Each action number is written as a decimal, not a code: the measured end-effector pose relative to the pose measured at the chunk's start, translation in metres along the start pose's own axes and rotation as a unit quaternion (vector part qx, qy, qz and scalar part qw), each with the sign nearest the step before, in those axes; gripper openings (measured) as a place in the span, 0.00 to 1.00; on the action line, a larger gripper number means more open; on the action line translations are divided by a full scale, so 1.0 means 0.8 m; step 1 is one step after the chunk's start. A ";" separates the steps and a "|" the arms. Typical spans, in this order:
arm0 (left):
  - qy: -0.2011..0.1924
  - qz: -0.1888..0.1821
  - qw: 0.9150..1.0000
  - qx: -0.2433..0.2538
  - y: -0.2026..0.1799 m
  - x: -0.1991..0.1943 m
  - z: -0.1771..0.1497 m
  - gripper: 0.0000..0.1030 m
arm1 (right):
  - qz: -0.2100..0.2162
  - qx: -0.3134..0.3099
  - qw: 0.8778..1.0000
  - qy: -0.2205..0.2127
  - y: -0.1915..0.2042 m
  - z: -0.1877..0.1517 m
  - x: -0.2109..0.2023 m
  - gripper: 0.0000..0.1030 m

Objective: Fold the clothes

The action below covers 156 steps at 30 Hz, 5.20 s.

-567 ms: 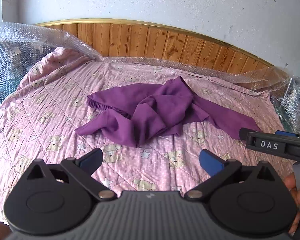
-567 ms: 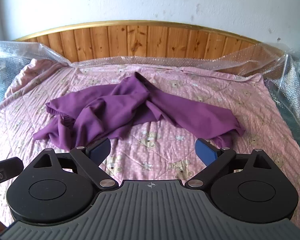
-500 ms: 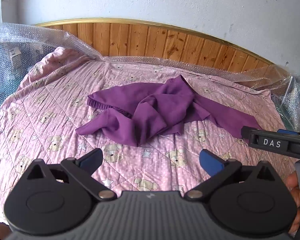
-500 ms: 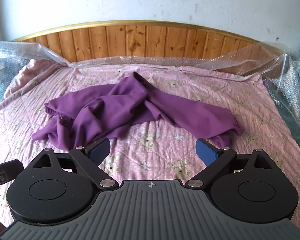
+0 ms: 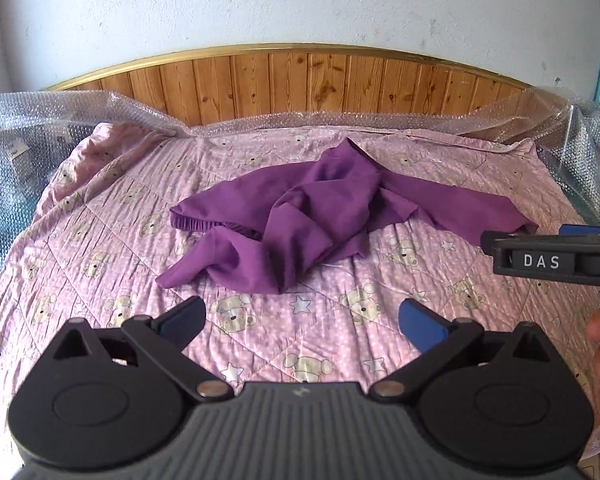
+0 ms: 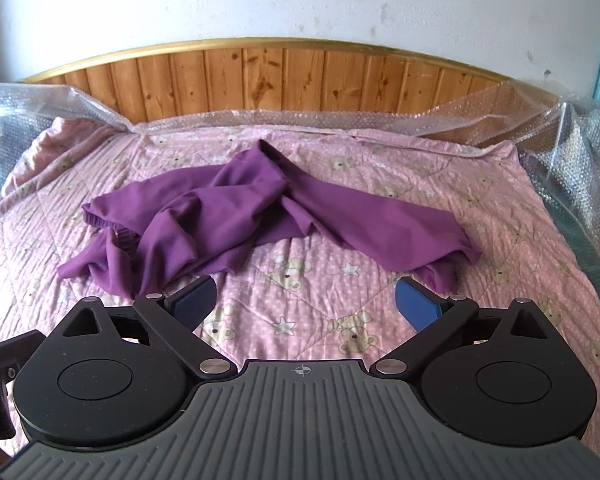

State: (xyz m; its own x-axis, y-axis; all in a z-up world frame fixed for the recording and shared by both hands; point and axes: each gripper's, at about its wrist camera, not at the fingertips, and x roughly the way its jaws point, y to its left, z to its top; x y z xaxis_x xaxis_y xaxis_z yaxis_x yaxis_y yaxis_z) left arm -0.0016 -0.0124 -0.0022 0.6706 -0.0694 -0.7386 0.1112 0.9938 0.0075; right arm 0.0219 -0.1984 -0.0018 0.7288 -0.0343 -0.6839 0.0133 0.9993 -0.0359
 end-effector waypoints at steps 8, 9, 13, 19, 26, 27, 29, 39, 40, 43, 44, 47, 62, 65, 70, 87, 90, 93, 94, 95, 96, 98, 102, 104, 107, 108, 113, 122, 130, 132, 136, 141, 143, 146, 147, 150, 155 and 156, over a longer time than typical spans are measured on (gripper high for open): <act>0.006 0.001 1.000 -0.003 0.004 0.000 -0.008 1.00 | 0.006 0.000 1.000 0.005 0.005 -0.006 0.001 0.95; 0.006 0.002 1.000 -0.002 0.004 -0.001 -0.009 1.00 | 0.007 -0.001 1.000 0.004 0.006 -0.006 0.001 0.95; 0.005 0.005 1.000 -0.001 0.002 -0.003 -0.009 1.00 | 0.007 -0.002 1.000 0.004 0.008 -0.007 -0.002 0.95; 0.011 0.006 1.000 -0.007 0.003 -0.002 -0.012 1.00 | 0.003 -0.003 1.000 0.006 0.006 -0.009 -0.004 0.96; 0.018 0.003 1.000 -0.010 0.003 0.000 -0.018 1.00 | 0.002 -0.009 1.000 0.007 0.008 -0.013 -0.006 0.96; 0.017 0.003 1.000 -0.010 0.003 0.000 -0.018 1.00 | 0.003 -0.009 1.000 0.007 0.008 -0.013 -0.005 0.96; 0.016 0.004 1.000 -0.010 0.002 0.000 -0.018 1.00 | 0.002 -0.009 1.000 0.007 0.008 -0.014 -0.006 0.96; 0.025 -0.015 1.000 -0.005 -0.002 0.016 -0.017 0.25 | 0.024 -0.015 0.999 0.021 0.002 -0.021 0.005 0.29; 0.026 -0.015 1.000 -0.004 -0.003 0.020 -0.016 0.05 | 0.034 -0.013 0.999 0.024 0.001 -0.021 0.010 0.07; 0.027 -0.017 0.999 -0.007 -0.003 0.030 -0.012 0.00 | 0.049 -0.012 0.998 0.025 -0.002 -0.018 0.022 0.00; 0.029 -0.014 0.999 -0.006 -0.004 0.035 -0.010 0.00 | 0.052 -0.010 0.998 0.027 -0.003 -0.018 0.026 0.00; 0.048 -0.009 0.999 -0.009 -0.005 0.058 -0.004 0.00 | 0.058 -0.001 0.997 0.042 -0.008 -0.018 0.045 0.00; 0.077 0.077 0.994 0.007 0.019 0.233 0.077 1.00 | 0.048 0.076 0.991 0.098 -0.080 0.013 0.209 0.89; 0.079 0.092 0.992 0.031 0.019 0.283 0.094 1.00 | 0.063 0.078 0.991 0.085 -0.078 0.046 0.244 0.93; 0.119 0.082 0.987 0.075 0.013 0.378 0.101 0.89 | 0.027 -0.024 0.997 0.069 -0.048 0.079 0.344 0.96; 0.142 -0.146 0.966 0.159 0.049 0.232 -0.025 0.09 | -0.051 0.008 0.984 0.169 -0.226 0.008 0.282 0.00; 0.111 -0.131 0.976 0.133 0.071 0.227 -0.005 0.37 | -0.005 0.069 0.988 0.140 -0.205 0.014 0.242 0.36; 0.074 -0.120 0.985 0.095 0.100 0.220 0.026 0.63 | 0.082 0.069 0.990 0.096 -0.134 0.047 0.237 0.89; 0.061 -0.114 0.988 0.084 0.110 0.218 0.036 0.66 | 0.116 0.062 0.987 0.088 -0.103 0.057 0.243 0.90; 0.052 -0.095 0.991 0.076 0.122 0.214 0.048 0.70 | 0.147 0.056 0.983 0.097 -0.068 0.062 0.255 0.91; 0.046 -0.072 0.995 0.060 0.136 0.212 0.060 0.71 | 0.172 0.052 0.977 0.115 -0.031 0.064 0.268 0.92; 0.049 -0.037 0.998 0.007 0.172 0.215 0.079 0.74 | 0.216 0.043 0.963 0.155 0.040 0.063 0.291 0.92; 0.061 -0.015 0.993 -0.099 0.227 0.237 0.096 0.74 | 0.246 -0.030 0.942 0.225 0.166 0.009 0.297 0.89; 0.059 -0.015 0.992 -0.109 0.231 0.246 0.105 0.74 | 0.205 -0.109 0.952 0.198 0.194 -0.009 0.283 0.31; 0.049 -0.024 0.994 -0.094 0.218 0.255 0.115 0.74 | 0.180 -0.148 0.961 0.150 0.149 0.011 0.256 0.08; 0.047 -0.028 0.995 -0.088 0.212 0.257 0.115 0.74 | 0.153 -0.146 0.969 0.129 0.117 0.027 0.246 0.07; 0.074 -0.048 0.994 -0.067 0.180 0.292 0.106 0.76 | -0.084 -0.009 0.994 0.072 -0.135 0.091 0.219 0.10; 0.061 -0.049 0.986 0.148 0.064 0.318 0.092 0.78 | -0.114 0.106 0.984 0.085 -0.244 0.053 0.210 0.84; -0.006 -0.047 0.954 0.296 -0.001 0.313 0.072 0.45 | -0.076 0.139 0.972 0.175 -0.187 -0.049 0.266 0.76; -0.019 -0.076 0.952 0.297 -0.005 0.302 0.084 0.11 | -0.050 0.163 0.976 0.137 -0.192 -0.058 0.268 0.37; -0.053 -0.146 0.949 0.274 0.017 0.242 0.116 0.09 | -0.034 0.164 0.984 0.062 -0.217 -0.031 0.236 0.01; -0.105 -0.245 0.948 0.173 0.101 0.116 0.189 0.09 | -0.029 0.186 0.979 -0.075 -0.289 0.040 0.104 0.01; -0.137 -0.258 0.952 0.092 0.147 0.085 0.233 0.09 | -0.020 0.210 0.967 -0.141 -0.329 0.082 0.051 0.01; -0.156 -0.235 0.959 -0.027 0.206 0.091 0.297 0.09 | 0.002 0.236 0.949 -0.207 -0.390 0.154 0.022 0.01; -0.146 -0.215 0.964 -0.056 0.219 0.114 0.316 0.09 | 0.007 0.239 0.948 -0.211 -0.400 0.184 0.036 0.01; -0.075 -0.099 0.984 -0.126 0.239 0.228 0.347 0.10 | 0.001 0.292 0.944 -0.153 -0.409 0.243 0.153 0.01; 0.101 0.071 0.981 -0.153 0.246 0.383 0.281 0.18 | 0.021 0.392 0.919 0.028 -0.401 0.259 0.352 0.29; 0.112 0.069 0.980 -0.148 0.242 0.386 0.261 0.21 | 0.030 0.386 0.921 0.048 -0.384 0.240 0.360 0.32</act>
State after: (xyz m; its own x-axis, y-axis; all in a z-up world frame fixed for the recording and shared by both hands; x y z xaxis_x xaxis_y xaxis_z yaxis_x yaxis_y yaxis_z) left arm 0.3806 0.1406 -0.0880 0.4820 0.0543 -0.8745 -0.2091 0.9764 -0.0547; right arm 0.3591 -0.5124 -0.0481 0.6815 0.0576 -0.7295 0.4838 0.7124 0.5083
